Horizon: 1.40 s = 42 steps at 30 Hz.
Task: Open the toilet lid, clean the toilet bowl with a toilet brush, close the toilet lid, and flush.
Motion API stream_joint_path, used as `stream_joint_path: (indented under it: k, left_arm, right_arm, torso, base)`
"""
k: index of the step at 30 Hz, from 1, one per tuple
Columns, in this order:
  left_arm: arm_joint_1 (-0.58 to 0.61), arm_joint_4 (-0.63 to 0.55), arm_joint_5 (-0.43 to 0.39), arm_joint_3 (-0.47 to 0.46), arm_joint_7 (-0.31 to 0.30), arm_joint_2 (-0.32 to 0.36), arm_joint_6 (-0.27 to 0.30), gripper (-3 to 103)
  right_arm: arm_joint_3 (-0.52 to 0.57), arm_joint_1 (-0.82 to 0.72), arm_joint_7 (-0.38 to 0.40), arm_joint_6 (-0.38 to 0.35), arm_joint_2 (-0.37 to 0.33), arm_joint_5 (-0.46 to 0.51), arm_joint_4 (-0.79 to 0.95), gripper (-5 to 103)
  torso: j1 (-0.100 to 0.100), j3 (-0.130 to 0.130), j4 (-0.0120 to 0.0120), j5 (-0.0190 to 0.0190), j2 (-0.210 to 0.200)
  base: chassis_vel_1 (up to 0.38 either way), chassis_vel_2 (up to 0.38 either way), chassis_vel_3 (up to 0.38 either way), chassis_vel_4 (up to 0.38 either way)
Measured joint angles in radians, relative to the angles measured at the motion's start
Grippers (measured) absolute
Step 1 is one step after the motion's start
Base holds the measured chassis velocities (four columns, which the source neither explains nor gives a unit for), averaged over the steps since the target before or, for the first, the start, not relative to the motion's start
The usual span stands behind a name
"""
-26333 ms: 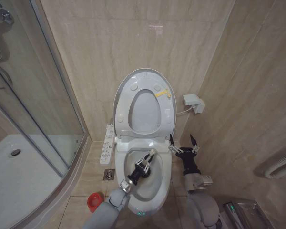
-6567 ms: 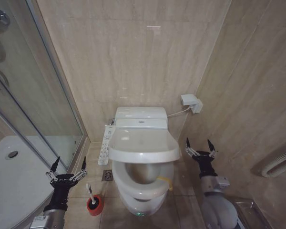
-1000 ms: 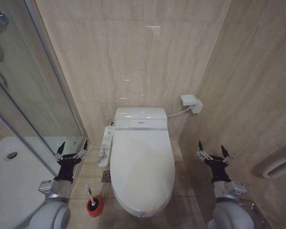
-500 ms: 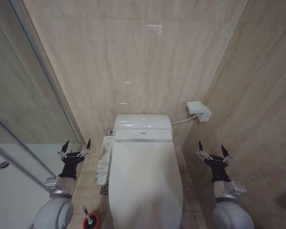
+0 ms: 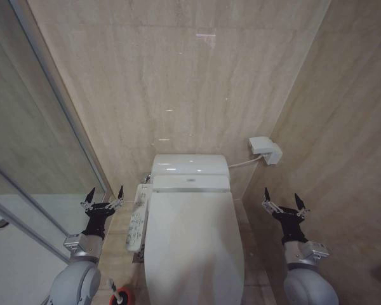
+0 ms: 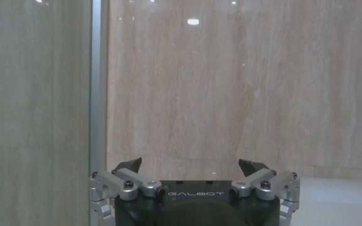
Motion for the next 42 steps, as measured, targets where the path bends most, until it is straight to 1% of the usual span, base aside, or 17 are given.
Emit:
stream_joint_path:
  k: [2,5,11,20,29,42]
  left_arm:
    - [-0.002,0.003,0.000,0.001,0.000,0.000,0.000,100]
    - [-0.007,0.010,0.002,0.005,0.002,0.000,-0.002,100]
    - [-0.013,0.018,0.002,0.008,0.006,0.004,-0.005,100]
    - [-0.021,0.030,-0.002,0.009,0.009,0.013,-0.010,100]
    - [-0.037,0.063,-0.002,0.018,0.009,0.012,-0.036,100]
    - [-0.055,0.085,-0.002,0.022,0.021,0.012,-0.040,100]
  right_arm:
    - [0.000,0.000,0.000,0.000,0.000,0.000,0.000,100]
    - [0.000,0.000,0.000,0.000,0.000,0.000,0.000,100]
    - [0.000,-0.001,0.000,0.000,0.000,0.000,0.000,100]
    - [0.000,-0.001,0.000,0.000,0.000,0.000,0.000,100]
    - [0.000,-0.001,0.000,0.000,0.000,0.000,0.000,100]
    - [0.000,-0.001,0.000,0.000,0.000,0.000,0.000,100]
  torso:
    - [0.000,0.000,0.0001,0.0002,0.000]
    - [0.000,0.000,-0.0007,0.0000,0.000]
    - [-0.002,-0.001,-0.0002,0.0003,0.000]
    - [-0.001,0.000,-0.0005,0.0002,0.000]
    - [-0.001,0.000,-0.0003,0.0001,0.000]
    - [-0.001,0.000,-0.0002,0.0002,0.000]
  base:
    - [-0.103,0.083,0.093,-0.084]
    - [-0.042,0.027,0.014,-0.010]
    - [0.000,0.000,0.000,0.000]
    - [-0.032,0.036,0.044,-0.040]
    - [-0.022,0.015,0.024,-0.021]
    - [-0.004,0.006,0.008,-0.008]
